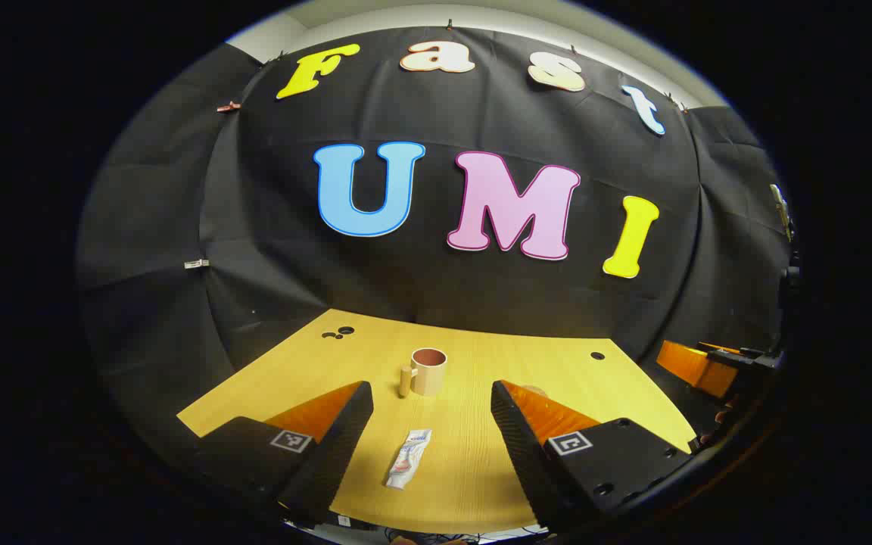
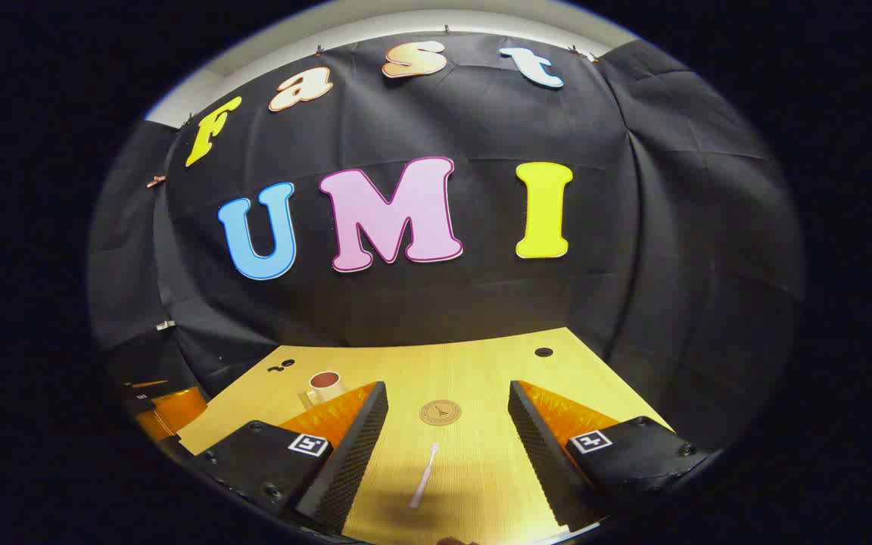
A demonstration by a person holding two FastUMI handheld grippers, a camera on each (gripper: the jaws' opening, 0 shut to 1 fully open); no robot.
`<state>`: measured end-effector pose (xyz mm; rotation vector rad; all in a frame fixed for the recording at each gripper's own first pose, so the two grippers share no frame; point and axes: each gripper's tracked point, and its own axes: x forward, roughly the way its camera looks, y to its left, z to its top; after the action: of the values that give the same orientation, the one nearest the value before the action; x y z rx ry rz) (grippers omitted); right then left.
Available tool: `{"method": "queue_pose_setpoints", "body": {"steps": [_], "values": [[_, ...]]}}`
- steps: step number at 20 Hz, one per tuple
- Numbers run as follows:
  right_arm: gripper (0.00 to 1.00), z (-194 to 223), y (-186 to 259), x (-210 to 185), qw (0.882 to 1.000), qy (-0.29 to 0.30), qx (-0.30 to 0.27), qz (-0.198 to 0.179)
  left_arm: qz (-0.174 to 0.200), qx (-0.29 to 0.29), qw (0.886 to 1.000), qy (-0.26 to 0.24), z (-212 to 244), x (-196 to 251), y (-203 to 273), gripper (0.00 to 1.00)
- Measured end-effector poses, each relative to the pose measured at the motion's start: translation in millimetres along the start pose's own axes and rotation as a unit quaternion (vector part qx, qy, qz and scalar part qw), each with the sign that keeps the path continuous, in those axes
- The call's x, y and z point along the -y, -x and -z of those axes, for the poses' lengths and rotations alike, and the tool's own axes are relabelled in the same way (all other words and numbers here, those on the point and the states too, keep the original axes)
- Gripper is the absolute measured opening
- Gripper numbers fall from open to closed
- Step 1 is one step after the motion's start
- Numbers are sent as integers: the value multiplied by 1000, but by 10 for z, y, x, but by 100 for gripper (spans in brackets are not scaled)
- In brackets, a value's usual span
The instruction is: Put the toothbrush and toothpaste on the desktop into the cup, then pick up the cup and place it on the coaster on the desktop.
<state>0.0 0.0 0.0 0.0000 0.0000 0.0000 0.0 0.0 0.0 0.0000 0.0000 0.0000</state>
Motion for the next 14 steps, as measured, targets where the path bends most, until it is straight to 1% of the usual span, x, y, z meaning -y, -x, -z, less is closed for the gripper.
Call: {"method": "queue_pose_setpoints", "body": {"steps": [4, 8, 14], "values": [[98, 0, -57, 54, 1000, 11, 1, 10, 8, -13, 1000, -6, 77, 23, -87, 97], [98, 13, -95, 135, 1000, 2, 0, 19, 16, -17, 1000, 7, 109, 43, -145, 97], [98, 20, -133, 140, 1000, 0, -1, 16, 8, -24, 1000, 4, 172, 21, -204, 97]]}}
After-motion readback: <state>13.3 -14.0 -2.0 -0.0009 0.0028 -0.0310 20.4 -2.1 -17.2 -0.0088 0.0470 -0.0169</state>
